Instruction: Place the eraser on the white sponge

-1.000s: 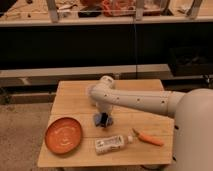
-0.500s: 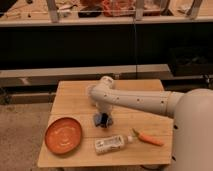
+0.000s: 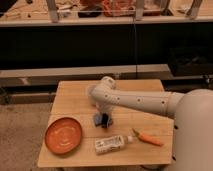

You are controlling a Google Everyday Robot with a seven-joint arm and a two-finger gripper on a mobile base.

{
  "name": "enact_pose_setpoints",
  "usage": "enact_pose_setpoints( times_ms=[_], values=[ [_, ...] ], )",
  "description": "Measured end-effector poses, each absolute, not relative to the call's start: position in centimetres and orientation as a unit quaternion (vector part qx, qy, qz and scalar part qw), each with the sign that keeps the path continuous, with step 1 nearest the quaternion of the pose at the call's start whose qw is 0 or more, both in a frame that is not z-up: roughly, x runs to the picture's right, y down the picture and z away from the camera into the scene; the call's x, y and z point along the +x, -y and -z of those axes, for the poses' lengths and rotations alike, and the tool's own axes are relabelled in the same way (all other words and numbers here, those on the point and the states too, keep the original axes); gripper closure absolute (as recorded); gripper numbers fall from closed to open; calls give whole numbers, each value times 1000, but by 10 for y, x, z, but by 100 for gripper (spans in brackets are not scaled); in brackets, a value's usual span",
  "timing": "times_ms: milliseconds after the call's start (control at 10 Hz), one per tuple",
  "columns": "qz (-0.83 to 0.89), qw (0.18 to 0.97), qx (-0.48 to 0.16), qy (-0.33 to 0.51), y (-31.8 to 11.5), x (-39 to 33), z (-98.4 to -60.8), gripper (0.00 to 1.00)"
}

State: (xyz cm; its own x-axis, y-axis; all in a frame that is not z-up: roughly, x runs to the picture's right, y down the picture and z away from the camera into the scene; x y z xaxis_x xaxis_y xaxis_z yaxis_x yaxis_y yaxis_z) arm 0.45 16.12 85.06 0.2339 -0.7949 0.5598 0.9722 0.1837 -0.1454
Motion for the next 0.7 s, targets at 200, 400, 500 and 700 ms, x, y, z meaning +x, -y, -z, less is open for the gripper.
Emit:
enact_pose_setpoints(
  times_ms=[200,400,500,700],
  values=[
    [596,743,-242,186,-163,3,-850,94],
    [601,738,-241,190,-163,2,-851,94],
    [606,733,-240,193,-164,2,-851,94],
    [608,731,-241,194,-165,2,-851,94]
  ],
)
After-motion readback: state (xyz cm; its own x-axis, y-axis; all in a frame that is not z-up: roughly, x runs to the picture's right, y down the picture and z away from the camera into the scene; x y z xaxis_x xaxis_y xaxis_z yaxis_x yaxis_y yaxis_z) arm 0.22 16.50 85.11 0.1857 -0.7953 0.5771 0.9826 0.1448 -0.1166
